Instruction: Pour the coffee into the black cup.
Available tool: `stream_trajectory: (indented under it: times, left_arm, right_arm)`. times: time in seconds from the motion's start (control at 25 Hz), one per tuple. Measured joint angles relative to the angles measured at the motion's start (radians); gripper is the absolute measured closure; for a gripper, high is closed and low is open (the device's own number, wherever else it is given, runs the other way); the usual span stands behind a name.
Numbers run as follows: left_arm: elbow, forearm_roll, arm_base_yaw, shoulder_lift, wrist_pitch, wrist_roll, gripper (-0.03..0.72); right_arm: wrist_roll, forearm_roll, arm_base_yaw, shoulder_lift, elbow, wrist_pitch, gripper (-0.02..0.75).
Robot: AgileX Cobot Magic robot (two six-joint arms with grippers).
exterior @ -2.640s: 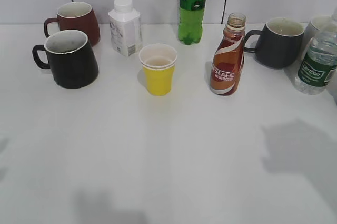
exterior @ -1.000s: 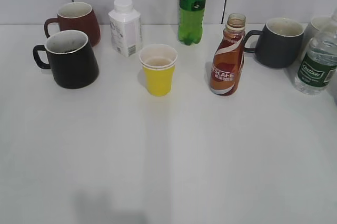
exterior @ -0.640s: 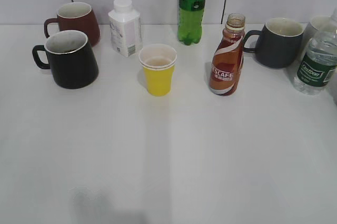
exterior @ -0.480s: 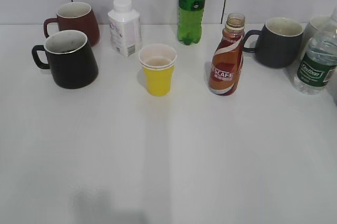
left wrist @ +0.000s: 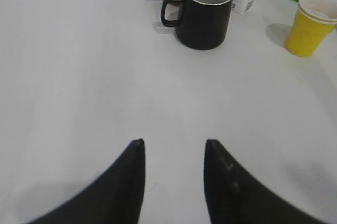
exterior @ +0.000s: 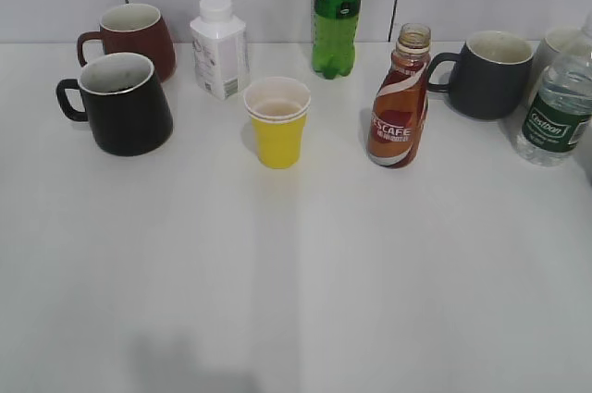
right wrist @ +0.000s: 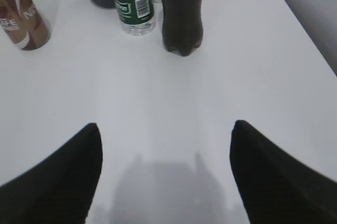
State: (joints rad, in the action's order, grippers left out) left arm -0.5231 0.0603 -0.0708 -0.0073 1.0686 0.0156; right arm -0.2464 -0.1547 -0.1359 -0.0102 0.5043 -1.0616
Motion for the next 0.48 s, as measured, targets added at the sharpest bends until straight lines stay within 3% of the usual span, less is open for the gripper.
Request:
stream_trajectory:
  times: [0.48]
  left_arm:
    - [0.0,0.0,0.0,0.0,0.0,0.0,0.436]
  right_arm:
    - [0.0,0.0,0.003,0.0,0.0,0.0,0.148]
